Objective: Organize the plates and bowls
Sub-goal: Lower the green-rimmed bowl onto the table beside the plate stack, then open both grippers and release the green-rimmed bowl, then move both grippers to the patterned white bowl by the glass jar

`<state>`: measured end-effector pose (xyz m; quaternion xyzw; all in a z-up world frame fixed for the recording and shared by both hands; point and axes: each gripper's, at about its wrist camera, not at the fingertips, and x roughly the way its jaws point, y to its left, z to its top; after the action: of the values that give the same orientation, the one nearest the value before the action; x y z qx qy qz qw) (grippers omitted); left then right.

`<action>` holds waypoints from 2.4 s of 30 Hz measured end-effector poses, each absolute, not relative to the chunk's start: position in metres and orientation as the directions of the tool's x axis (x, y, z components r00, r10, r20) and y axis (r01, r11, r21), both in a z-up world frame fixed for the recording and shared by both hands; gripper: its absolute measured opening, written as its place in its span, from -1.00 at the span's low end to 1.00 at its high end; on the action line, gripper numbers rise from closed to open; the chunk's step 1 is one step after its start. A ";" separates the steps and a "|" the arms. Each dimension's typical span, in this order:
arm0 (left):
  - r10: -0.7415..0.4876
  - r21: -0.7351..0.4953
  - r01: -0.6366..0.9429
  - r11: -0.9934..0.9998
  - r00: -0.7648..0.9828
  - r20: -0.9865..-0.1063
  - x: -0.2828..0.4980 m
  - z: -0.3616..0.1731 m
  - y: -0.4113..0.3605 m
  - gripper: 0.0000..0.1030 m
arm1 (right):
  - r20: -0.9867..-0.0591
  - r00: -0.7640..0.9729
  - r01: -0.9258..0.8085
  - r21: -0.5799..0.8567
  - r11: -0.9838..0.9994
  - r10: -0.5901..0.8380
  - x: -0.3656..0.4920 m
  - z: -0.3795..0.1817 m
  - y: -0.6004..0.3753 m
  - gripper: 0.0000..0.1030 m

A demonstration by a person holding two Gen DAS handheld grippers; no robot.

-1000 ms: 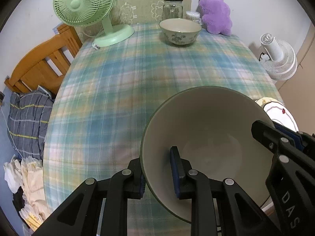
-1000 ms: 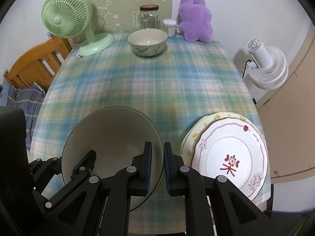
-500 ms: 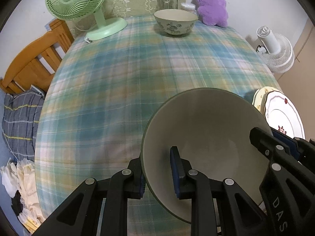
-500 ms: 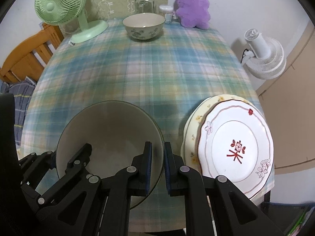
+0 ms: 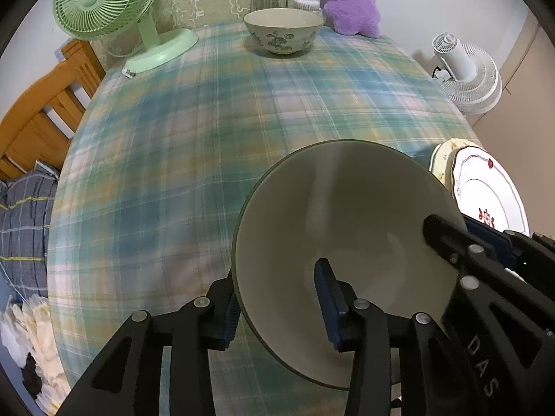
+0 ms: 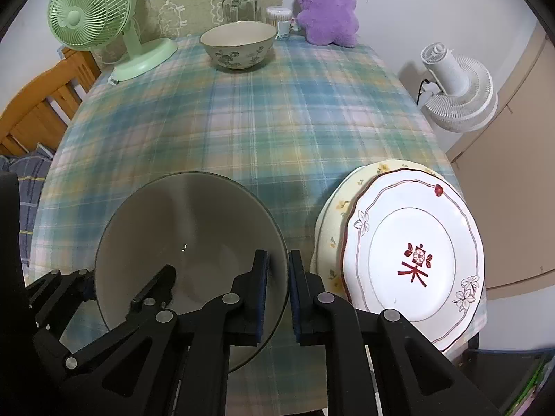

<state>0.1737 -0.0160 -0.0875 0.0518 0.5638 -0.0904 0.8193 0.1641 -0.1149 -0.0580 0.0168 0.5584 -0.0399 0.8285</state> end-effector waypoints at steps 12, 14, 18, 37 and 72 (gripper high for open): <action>-0.102 -0.020 0.189 0.982 0.441 -0.892 0.184 -0.036 -0.017 0.38 | -0.896 0.442 0.070 0.078 0.994 0.039 0.169 -0.018 -0.120 0.27; -0.099 -0.027 0.164 0.986 0.453 -0.886 0.190 -0.026 -0.019 0.53 | -0.889 0.455 0.061 0.093 0.994 0.056 0.175 -0.009 -0.122 0.28; -0.095 -0.040 0.121 0.992 0.490 -0.867 0.202 -0.013 -0.021 0.55 | -0.876 0.479 0.033 0.084 0.996 0.058 0.191 0.009 -0.126 0.28; 0.067 0.013 -0.100 0.995 0.558 -0.827 0.298 0.017 -0.055 0.64 | -0.830 0.532 -0.150 0.103 0.983 0.168 0.304 0.038 -0.162 0.28; 0.127 0.028 -0.182 0.983 0.562 -0.817 0.466 -0.040 -0.045 0.38 | -0.816 0.539 -0.181 0.132 0.975 0.211 0.489 -0.021 -0.149 0.34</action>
<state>0.4660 -0.0446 -0.0402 -0.0298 0.4598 0.0875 0.8832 0.4889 -0.1488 -0.0209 0.0161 0.4672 0.1115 0.8769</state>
